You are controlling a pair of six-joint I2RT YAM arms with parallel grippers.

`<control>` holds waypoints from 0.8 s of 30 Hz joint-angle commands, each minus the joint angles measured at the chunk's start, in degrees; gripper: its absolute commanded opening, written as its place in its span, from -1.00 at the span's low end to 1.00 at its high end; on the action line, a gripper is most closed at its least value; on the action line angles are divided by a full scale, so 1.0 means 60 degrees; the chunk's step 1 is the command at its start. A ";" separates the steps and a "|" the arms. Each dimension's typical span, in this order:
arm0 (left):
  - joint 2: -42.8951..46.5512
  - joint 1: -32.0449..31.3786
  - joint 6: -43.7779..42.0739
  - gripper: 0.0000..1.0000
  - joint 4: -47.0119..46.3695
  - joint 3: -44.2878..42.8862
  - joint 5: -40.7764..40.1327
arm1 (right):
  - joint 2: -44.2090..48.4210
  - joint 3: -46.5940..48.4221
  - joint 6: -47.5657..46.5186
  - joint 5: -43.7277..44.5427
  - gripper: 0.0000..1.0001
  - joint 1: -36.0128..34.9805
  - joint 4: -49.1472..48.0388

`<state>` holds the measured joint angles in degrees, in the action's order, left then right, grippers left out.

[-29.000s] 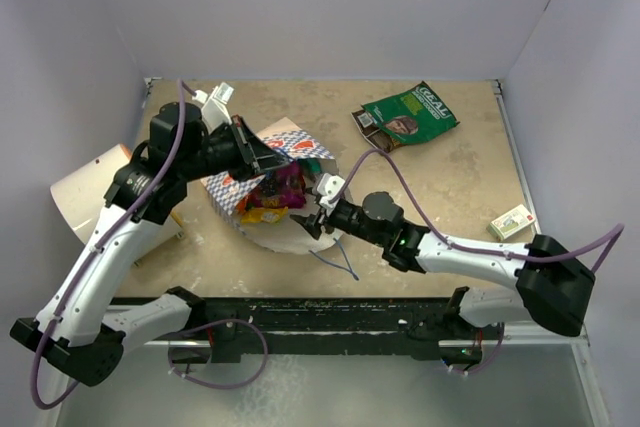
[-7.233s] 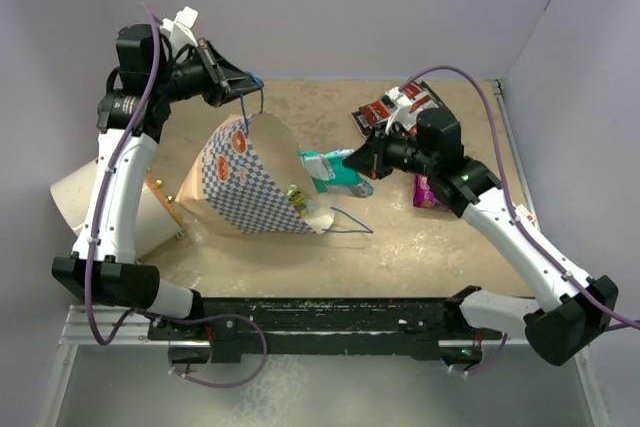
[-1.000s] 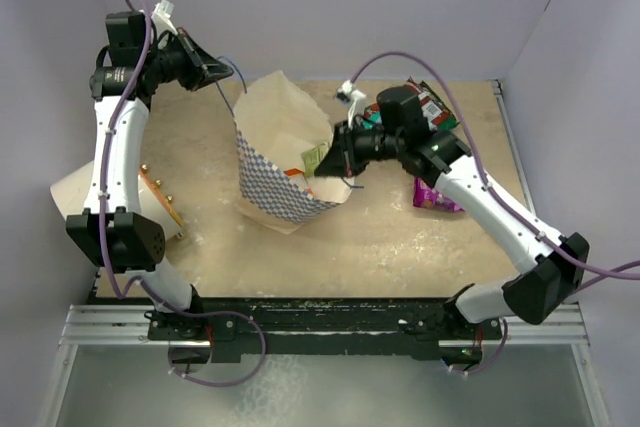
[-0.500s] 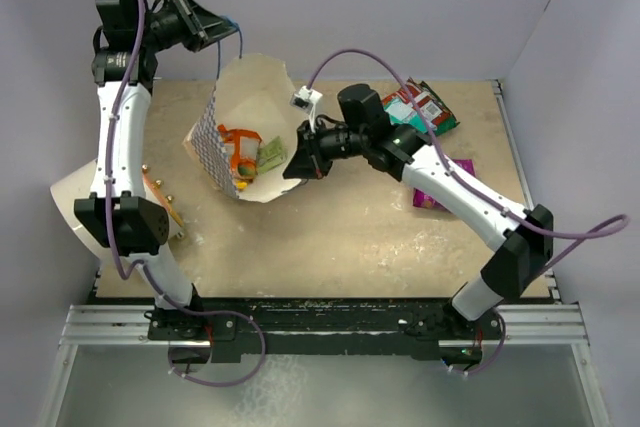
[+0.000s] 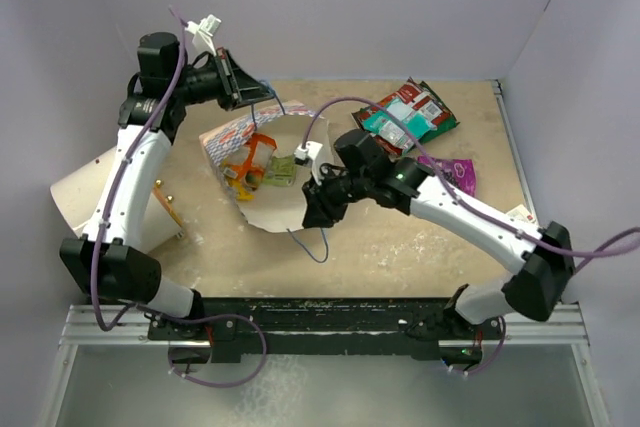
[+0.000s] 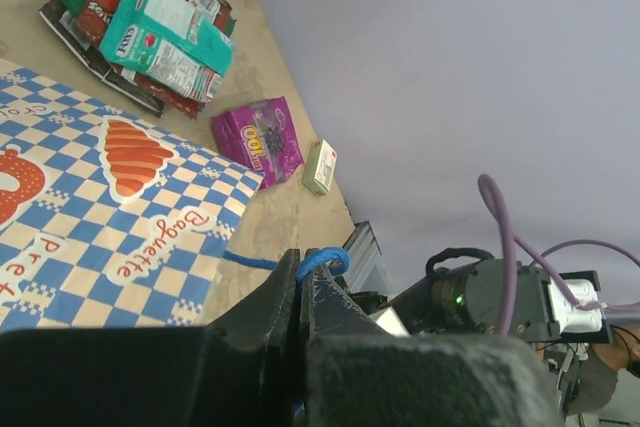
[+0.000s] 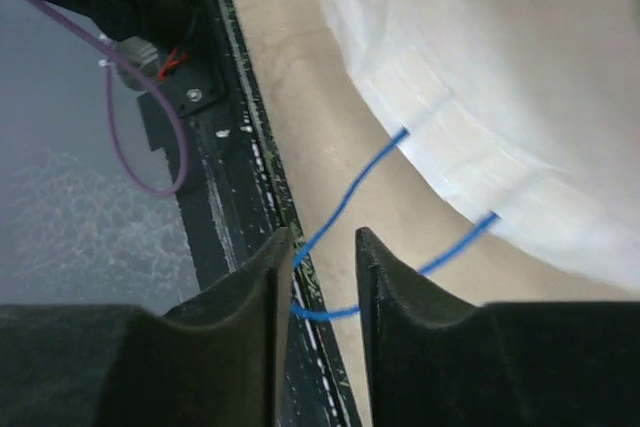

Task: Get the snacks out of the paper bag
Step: Adjust the paper bag at the center of the board, then take out the snack from the paper bag.

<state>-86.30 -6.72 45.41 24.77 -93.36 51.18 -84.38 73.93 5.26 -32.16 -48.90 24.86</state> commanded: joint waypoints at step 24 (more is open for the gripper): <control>0.1194 0.0055 0.0596 -1.00 0.0409 0.0137 -0.0134 | -0.1514 -0.1929 0.1240 0.5350 0.45 -0.1020 -1.1100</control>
<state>-81.58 -6.50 47.42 28.42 -92.47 50.52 -90.67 63.11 0.49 -12.21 -53.56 -22.33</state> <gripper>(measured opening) 0.009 0.722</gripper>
